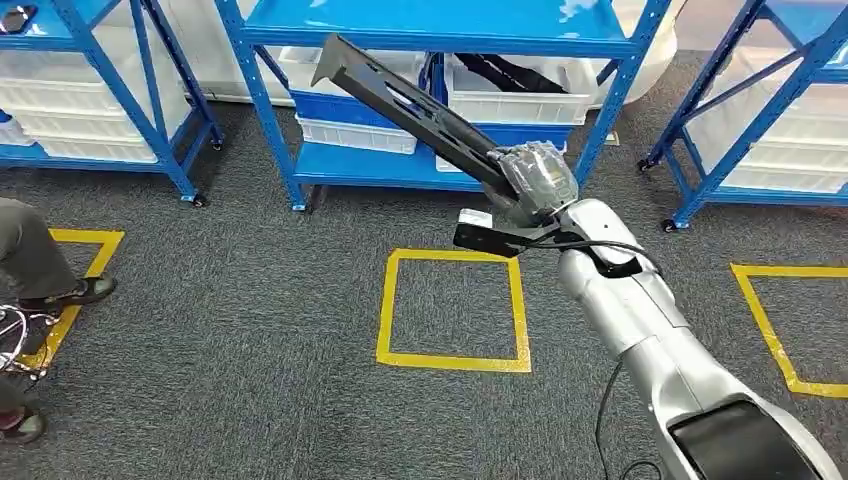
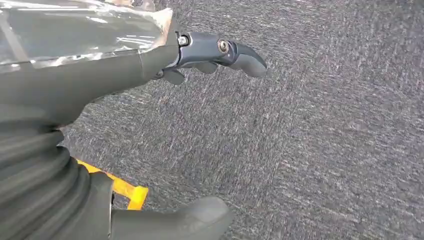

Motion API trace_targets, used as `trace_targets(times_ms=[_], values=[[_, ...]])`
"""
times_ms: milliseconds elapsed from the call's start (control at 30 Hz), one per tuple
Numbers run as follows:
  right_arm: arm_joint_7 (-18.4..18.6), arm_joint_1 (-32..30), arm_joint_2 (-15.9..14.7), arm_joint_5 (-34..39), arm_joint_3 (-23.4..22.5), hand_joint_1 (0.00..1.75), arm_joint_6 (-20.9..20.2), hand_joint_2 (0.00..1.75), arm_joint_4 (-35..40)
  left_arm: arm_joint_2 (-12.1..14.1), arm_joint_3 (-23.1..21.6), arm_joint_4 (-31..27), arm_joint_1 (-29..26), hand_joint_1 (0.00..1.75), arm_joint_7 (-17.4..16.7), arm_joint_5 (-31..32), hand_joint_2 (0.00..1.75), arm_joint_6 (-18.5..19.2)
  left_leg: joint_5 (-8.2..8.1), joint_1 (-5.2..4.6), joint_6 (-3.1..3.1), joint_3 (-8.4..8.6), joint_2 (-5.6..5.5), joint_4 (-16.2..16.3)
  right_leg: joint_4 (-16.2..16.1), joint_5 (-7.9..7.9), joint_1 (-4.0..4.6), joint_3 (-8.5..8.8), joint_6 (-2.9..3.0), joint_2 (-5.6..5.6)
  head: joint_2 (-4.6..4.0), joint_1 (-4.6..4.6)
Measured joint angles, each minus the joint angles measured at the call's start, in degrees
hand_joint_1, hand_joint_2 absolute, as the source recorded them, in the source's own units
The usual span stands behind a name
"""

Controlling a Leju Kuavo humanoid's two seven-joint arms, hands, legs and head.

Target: Take the parts from the cabinet and place them on the table.

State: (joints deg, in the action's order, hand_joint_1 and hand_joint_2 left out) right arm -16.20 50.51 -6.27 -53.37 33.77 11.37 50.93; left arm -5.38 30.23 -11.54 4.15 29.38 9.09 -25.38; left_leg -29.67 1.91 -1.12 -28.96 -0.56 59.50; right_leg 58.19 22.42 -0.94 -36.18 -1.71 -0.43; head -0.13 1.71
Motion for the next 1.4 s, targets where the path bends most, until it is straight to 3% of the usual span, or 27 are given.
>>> trace_targets(times_ms=[67, 133, 200, 233, 300, 333, 400, 433, 500, 600, 633, 667, 700, 733, 767, 800, 867, 933, 967, 1000, 1067, 1133, 1167, 1200, 1300, 1333, 1400], values=[[0.0, 0.2, -0.1, 0.1, -0.1, 1.75, 0.0, 1.75, 0.1, -0.1, 0.0, 0.0, 0.1, 0.00, 0.0, 0.1, 1.75, 0.0, -0.03, -0.71, 0.39, -1.03, 0.00, -0.1, -0.1, -1.57, 0.01, -1.06, -1.34, -0.03, 0.00, 0.09], [0.1, -0.4, -0.4, 0.0, -0.2, 1.75, 0.0, 1.75, 0.0, -0.2, 0.0, 0.0, -0.1, 0.00, 0.0, 0.1, 1.75, 0.0, 1.29, -0.59, 2.41, -2.16, 0.38, -0.6, 0.3, -1.31, -0.22, -2.13, -1.92, -0.03, 0.00, 0.04], [0.0, -0.7, -0.4, -0.2, -0.2, 1.75, 0.0, 1.75, 0.0, 0.0, 0.0, 0.0, -0.1, 0.00, 0.0, 0.1, 1.75, 0.1, 2.92, -0.99, 4.12, -4.12, 0.51, -0.5, 5.8, 4.84, -0.34, -4.88, -0.73, 0.09, 0.00, -0.29], [0.1, -0.7, -0.5, -0.2, -0.3, 1.75, 0.0, 1.75, 0.0, 0.0, 0.0, 0.0, -0.1, 0.00, 0.0, 0.1, 1.75, 0.1, 3.61, -1.19, 4.23, -5.06, 0.51, -0.5, 9.9, 7.49, -0.33, -5.87, -0.54, 0.10, 0.00, -0.31], [0.1, -0.7, -0.5, -0.1, -0.5, 1.75, 0.0, 1.75, 0.0, 0.0, 0.0, 0.0, -0.1, 0.00, 0.0, 0.1, 1.75, 0.1, 4.86, -1.43, 4.44, -6.97, 0.43, -0.5, 17.4, 9.60, -0.25, -7.34, -1.03, 0.21, 0.00, -0.33], [0.2, -0.7, -0.5, 0.2, -0.5, 1.75, -0.3, 1.75, 0.0, 0.0, 0.0, 0.0, -0.1, 0.00, 0.1, 0.3, 1.75, -0.1, 5.86, -1.65, 4.43, -8.26, 0.45, -0.5, 19.7, 7.91, -0.01, -6.96, -1.86, 0.27, 0.00, -0.33], [0.1, -0.6, -0.5, 0.9, -0.9, 1.75, -1.3, 1.75, 0.0, -0.2, 0.0, 0.0, -0.1, 0.00, 0.3, 0.4, 1.75, -0.1, 7.49, -1.83, 4.30, -10.21, 0.49, -0.5, 16.5, 3.55, 0.49, -2.96, -2.65, 0.28, 0.00, -0.29], [0.0, -0.5, -0.4, 1.1, -1.0, 1.75, -1.6, 1.75, 0.0, -0.2, 0.0, 0.0, -0.1, 0.00, 0.4, 0.4, 1.75, -0.1, 8.24, -1.89, 4.17, -10.91, 0.48, -0.5, 12.0, 3.32, 0.77, 0.78, -2.05, 0.27, 0.00, -0.31], [-0.5, 0.2, -0.1, 0.9, -1.2, 1.75, -1.9, 1.75, 0.0, -0.4, 0.0, 0.0, -0.1, 0.00, 0.6, 0.5, 1.75, -0.2, 9.29, -2.10, 3.61, -11.39, 0.50, -0.4, -0.2, 8.81, 1.71, 9.38, 0.74, 0.13, 0.00, -0.28], [-0.6, 0.8, -0.1, -0.6, -1.0, 1.75, -0.9, 1.75, 0.0, -0.4, 0.0, 0.0, -0.1, 0.00, 0.7, 1.0, 1.75, -0.2, 10.85, -1.88, 2.42, -11.51, 0.32, -1.0, -1.1, 8.87, 2.19, 8.42, 2.00, 0.17, 0.00, -0.15], [-0.6, 0.8, -0.2, -0.9, -0.9, 1.75, -0.9, 1.75, 0.0, -0.1, 0.0, 0.0, -0.1, 0.00, 0.7, 1.0, 1.75, -0.2, 11.05, -1.60, 2.25, -11.93, 0.29, -0.8, -1.5, 7.92, 0.69, 8.30, 2.64, -0.19, 0.00, -0.26], [-0.6, 0.7, -0.2, -1.1, -0.8, 1.75, -0.9, 1.75, 0.0, -0.2, 0.0, 0.0, -0.2, 0.00, 0.7, 1.0, 1.75, -0.2, 9.32, -1.54, 2.03, -12.49, 0.24, -0.1, -1.5, 7.41, 0.96, 8.27, 2.90, -0.55, 0.00, -0.28], [-0.6, 0.7, -0.1, -1.1, -0.7, 1.75, -0.9, 1.75, 0.0, -0.2, 0.0, 0.0, -0.3, 0.00, 0.6, 1.0, 1.75, -0.2, 5.11, -1.32, 1.66, -13.34, 0.36, 2.5, -1.5, 6.76, 0.89, 7.56, 3.54, -0.74, 0.00, 0.09], [-0.6, 0.7, -0.1, -1.1, -0.7, 1.75, -0.9, 1.75, 0.0, -0.2, 0.0, 0.0, -0.3, 0.00, 0.6, 1.0, 1.75, -0.2, 2.05, -1.16, 1.17, -14.37, 0.36, 6.0, -1.5, 6.23, 0.91, 7.11, 3.54, -1.02, 0.00, 0.07], [-0.6, 0.6, -0.1, -1.1, -0.7, 1.75, -0.9, 1.75, 0.0, -0.1, 0.1, 0.0, -0.3, 0.00, 0.5, 1.0, 1.75, -0.2, -0.07, -1.06, 0.65, -15.69, 0.37, 10.7, -1.4, 5.73, 0.93, 6.46, 3.49, -1.43, 0.00, 0.07], [-0.6, 0.5, -0.1, -1.2, -0.7, 1.75, -0.9, 1.75, 0.0, 0.0, 0.2, 0.0, -0.3, 0.00, 0.5, 1.0, 1.75, -0.2, -0.42, -0.93, 0.33, -16.44, 0.37, 13.9, -1.3, 5.47, 0.93, 5.98, 3.18, -1.76, 0.00, 0.11], [-0.6, 0.0, -0.1, -1.3, -0.5, 1.75, -0.8, 1.75, 0.0, 0.0, 0.3, 0.0, -0.4, 0.00, 0.5, 1.0, 1.75, -0.2, 1.99, -0.38, -0.29, -14.73, 0.51, 13.8, -1.1, 5.07, 0.81, 5.21, 2.84, -2.76, 0.00, 0.07], [-0.5, 0.0, -0.1, -1.6, -0.5, 1.75, -0.8, 1.75, 0.0, 0.0, 0.4, 0.0, -0.3, 0.00, 0.5, 1.0, 1.75, -0.2, 4.72, 0.06, -0.81, -7.96, 2.11, 4.4, -0.2, 5.07, 0.46, 4.61, 2.68, -3.85, 0.00, 0.09], [-0.5, 0.1, 0.0, -1.7, -0.5, 1.75, -0.8, 1.75, 0.1, 0.0, 0.4, 0.0, -0.2, 0.00, 0.5, 1.0, 1.75, -0.2, 2.62, -0.37, -1.20, -6.07, 3.99, 0.9, 0.1, 5.18, 0.60, 4.36, 2.37, -4.38, 0.00, 0.17], [-0.3, 0.2, 0.0, -1.8, -0.5, 1.75, -0.8, 1.75, 0.2, -0.2, 0.4, 0.0, -0.2, 0.00, 0.5, 1.0, 1.75, -0.2, 3.88, -0.78, -0.03, -6.38, 3.78, 1.5, 0.3, 5.15, 1.11, 3.95, 1.97, -4.71, 0.00, 0.20], [-0.3, 0.2, 0.0, -2.0, -0.5, 1.75, -0.8, 1.75, 0.2, -0.1, 0.4, 0.0, -0.2, 0.00, 0.5, 1.0, 1.75, -0.3, 3.54, -0.94, 1.44, -6.76, 3.11, 0.9, 0.5, 5.15, 1.39, 4.11, 1.54, -5.38, 0.00, 0.17], [-0.3, 0.2, 0.3, -2.2, -0.5, 1.75, -0.7, 1.75, 0.2, -0.1, 0.6, 0.0, -0.3, 0.00, 0.5, 1.0, 1.75, -0.3, 4.07, -1.07, 2.38, -7.04, 1.95, 0.5, 0.6, 5.27, 1.51, 3.89, 0.88, -6.17, 0.00, 0.05], [-0.2, 0.2, 0.2, -2.2, -0.5, 1.75, -0.7, 1.75, 0.2, -0.2, 0.7, 0.0, -0.3, 0.00, 0.5, 1.0, 1.75, -0.3, 4.43, -0.94, 2.93, -7.16, 1.51, 0.3, 2.0, 6.32, 1.02, 2.98, 0.59, -3.88, 0.00, -0.07], [-0.2, 0.3, 0.2, -2.2, -0.5, 1.75, -0.7, 1.75, 0.2, -0.2, 0.7, 0.0, -0.3, 0.00, 0.5, 1.0, 1.75, -0.4, 4.75, -0.92, 3.41, -7.48, 1.05, 0.3, 4.8, 8.11, 0.93, 1.73, 0.95, -1.83, 0.00, -0.09], [-0.2, 0.0, -0.2, -2.2, -0.5, 1.75, -0.7, 1.75, 0.2, -0.2, 0.7, 0.0, -0.1, 0.00, 0.5, 1.0, 1.75, -0.4, 5.47, -1.13, 4.08, -8.59, -0.88, 0.3, 17.7, 13.37, 0.94, -3.86, 1.54, 0.06, 0.00, -0.15], [-0.2, -0.2, -0.3, -2.2, -0.5, 1.75, -0.7, 1.75, 0.1, -0.2, 0.7, 0.0, -0.2, 0.00, 0.5, 1.0, 1.75, -0.4, 5.77, -1.17, 4.05, -8.91, -1.72, 0.3, 18.9, 13.45, 0.94, -4.23, 1.32, 0.17, 0.00, -0.11], [-0.2, -0.3, -0.3, -2.2, -0.5, 1.75, -0.7, 1.75, 0.1, -0.2, 0.7, 0.0, -0.3, 0.00, 0.5, 1.0, 1.75, -0.4, 6.34, -1.17, 3.79, -9.37, -3.24, 0.3, 12.8, 10.88, 0.92, -0.89, 0.78, 0.40, 0.00, -0.16]])
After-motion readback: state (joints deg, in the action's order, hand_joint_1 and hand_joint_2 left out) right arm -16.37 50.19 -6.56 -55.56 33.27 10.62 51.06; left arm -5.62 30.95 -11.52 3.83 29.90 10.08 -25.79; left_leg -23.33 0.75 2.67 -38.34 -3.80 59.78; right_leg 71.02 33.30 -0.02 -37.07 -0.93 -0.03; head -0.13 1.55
